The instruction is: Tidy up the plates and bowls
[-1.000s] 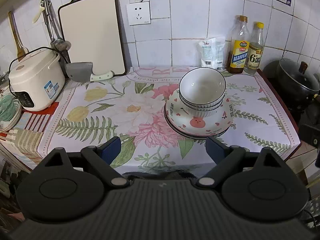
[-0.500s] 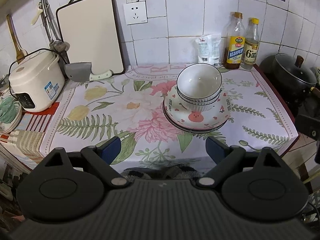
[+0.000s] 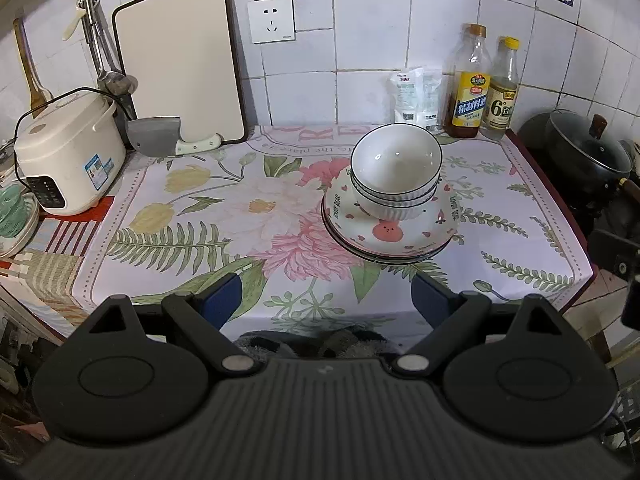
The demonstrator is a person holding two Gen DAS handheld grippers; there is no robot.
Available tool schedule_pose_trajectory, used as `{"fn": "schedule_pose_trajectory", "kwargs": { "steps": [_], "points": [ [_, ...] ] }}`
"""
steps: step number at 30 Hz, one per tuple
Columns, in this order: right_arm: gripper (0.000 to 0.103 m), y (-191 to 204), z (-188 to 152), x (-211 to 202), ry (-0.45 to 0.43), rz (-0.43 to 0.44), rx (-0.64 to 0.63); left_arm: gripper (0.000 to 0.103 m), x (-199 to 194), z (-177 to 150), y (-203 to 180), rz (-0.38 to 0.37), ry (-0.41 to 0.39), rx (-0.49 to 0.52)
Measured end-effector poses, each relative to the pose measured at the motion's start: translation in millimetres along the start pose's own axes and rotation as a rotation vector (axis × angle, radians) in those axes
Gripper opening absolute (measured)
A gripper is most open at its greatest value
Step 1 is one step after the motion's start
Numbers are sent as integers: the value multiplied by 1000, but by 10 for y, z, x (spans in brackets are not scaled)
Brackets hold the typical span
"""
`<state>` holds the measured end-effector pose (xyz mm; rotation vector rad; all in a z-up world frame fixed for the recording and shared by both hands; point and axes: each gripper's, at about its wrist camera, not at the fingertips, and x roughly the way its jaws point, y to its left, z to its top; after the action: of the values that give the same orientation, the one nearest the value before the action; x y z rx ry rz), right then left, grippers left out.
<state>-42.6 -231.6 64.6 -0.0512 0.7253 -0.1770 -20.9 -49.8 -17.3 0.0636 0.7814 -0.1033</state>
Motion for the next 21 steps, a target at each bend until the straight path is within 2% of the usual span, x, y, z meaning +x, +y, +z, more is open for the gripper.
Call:
{"fn": "schedule_pose_trajectory", "kwargs": {
  "steps": [12, 21],
  "points": [
    [103, 14, 8, -8, -6, -9, -5, 92, -1, 2, 11, -10, 4, -22],
    [103, 26, 5, -1, -8, -16, -15, 92, 9, 11, 24, 13, 3, -29]
  ]
}}
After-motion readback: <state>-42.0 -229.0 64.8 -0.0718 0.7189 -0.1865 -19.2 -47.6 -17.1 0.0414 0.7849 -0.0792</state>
